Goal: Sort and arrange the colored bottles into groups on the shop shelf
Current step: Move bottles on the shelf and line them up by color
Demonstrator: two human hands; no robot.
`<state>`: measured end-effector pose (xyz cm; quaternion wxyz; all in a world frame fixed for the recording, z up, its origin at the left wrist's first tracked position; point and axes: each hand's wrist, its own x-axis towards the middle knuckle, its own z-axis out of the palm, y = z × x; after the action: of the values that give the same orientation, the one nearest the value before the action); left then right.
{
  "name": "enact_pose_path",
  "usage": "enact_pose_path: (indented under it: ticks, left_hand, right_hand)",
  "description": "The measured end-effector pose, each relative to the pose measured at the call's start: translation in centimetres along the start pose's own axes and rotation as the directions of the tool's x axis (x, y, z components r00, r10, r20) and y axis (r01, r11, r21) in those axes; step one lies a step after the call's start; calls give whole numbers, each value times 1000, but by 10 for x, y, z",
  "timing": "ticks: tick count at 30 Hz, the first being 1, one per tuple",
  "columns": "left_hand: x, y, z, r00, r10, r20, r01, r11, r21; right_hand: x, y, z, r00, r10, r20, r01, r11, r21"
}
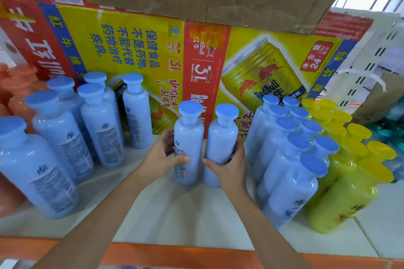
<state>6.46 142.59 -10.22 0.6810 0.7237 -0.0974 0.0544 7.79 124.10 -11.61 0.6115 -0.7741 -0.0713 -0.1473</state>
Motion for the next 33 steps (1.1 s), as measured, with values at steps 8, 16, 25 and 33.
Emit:
enact_pose_path:
  ticks: [8,16,25,33]
  left_hand:
    - [-6,-2,-3,996,-58,73,59,998,-16]
    - [-4,-22,15,985,-36,-170,42,999,34]
    - [4,-28,-6,986,-105,126,123,983,-136]
    - [-6,-24,9,996,-75,-44,76,997,12]
  right_hand:
    - [2,4,-9,995,45,91,-40,998,-53]
    - [-4,12,-18,976,62,209,-75,996,53]
    - [-3,-1,0,996,84,9,-82,983,-165]
    - [-2,12,-12,964,133,230,-133,991,-16]
